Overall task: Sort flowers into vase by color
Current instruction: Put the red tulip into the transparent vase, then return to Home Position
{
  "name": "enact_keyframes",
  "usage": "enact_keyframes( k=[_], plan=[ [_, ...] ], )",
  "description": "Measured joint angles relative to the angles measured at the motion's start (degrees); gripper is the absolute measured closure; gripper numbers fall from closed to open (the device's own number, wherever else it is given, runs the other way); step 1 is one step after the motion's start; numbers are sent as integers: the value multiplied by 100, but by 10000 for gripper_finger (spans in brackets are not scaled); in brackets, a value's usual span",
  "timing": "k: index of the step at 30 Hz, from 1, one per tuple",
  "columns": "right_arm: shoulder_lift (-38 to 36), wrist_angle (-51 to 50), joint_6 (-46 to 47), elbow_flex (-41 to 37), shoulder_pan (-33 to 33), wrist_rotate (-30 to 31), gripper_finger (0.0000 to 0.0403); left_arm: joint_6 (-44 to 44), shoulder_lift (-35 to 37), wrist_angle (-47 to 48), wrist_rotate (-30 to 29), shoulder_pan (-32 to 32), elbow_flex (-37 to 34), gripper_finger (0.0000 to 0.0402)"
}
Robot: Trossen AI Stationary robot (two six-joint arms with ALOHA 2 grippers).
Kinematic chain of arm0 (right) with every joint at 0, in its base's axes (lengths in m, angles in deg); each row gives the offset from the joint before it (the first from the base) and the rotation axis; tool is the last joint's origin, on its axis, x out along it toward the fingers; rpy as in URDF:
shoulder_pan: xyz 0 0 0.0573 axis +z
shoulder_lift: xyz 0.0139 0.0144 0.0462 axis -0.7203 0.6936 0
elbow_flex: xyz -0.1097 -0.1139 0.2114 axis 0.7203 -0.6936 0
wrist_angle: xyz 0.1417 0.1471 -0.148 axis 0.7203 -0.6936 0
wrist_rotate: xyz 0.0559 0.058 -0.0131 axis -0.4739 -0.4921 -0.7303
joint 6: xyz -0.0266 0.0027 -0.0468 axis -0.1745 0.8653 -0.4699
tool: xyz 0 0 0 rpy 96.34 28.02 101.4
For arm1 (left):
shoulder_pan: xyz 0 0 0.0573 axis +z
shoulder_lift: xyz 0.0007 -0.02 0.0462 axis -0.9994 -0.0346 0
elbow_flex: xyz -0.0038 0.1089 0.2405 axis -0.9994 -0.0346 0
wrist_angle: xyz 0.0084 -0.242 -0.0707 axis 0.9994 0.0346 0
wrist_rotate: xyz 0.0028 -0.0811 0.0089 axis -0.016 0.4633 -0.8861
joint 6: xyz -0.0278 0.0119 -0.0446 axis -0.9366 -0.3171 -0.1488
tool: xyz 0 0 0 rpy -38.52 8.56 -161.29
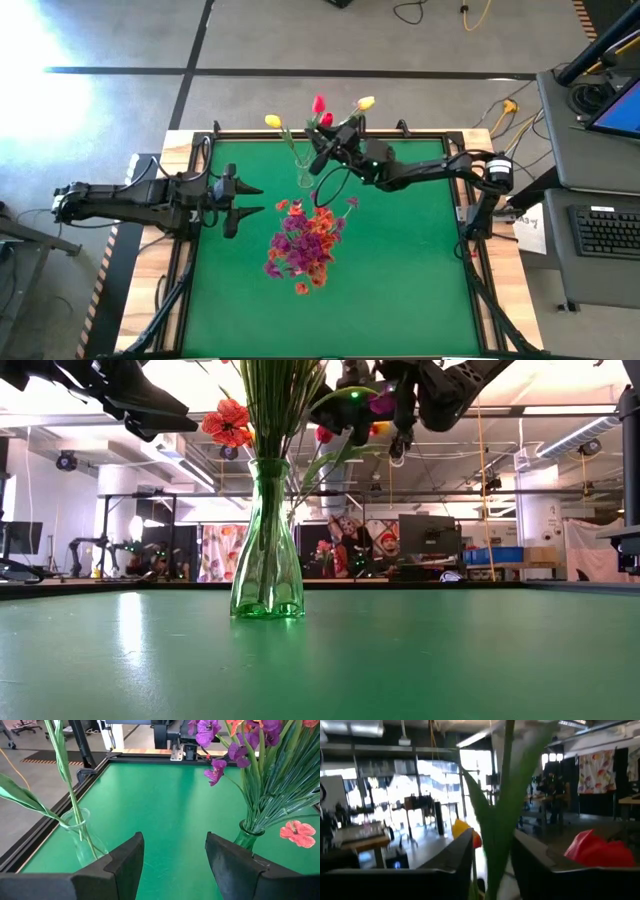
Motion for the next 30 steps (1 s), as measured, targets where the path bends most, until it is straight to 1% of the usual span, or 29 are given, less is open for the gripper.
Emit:
enact_keyframes(
  k=[5, 10, 16, 22, 24, 28, 30],
  plan=[
    [-12, -885, -75, 302, 50, -4, 238, -63, 0, -3, 2, 0, 0, 201],
    [-39, -1887, -130, 659, 109, 10, 199, -86, 0, -8, 1, 0, 0, 201],
    [-107, -3272, -160, 1260, 150, 18, 168, -87, 0, -18, 2, 0, 1, 201],
    [-285, -4528, -249, 1880, 159, 15, 148, -92, 29, 8, 29, -1, 105, 201],
    [-416, -4793, -419, 2098, 183, -1, 144, -94, 108, -7, 253, -4, 269, 201],
    [-835, -5290, -756, 2275, 348, -7, 140, -102, 341, -59, 1221, -22, 550, 201],
    [-1156, -5546, -921, 2265, 524, -26, 141, -135, 508, -139, 1438, -55, 571, 201]
  ],
)
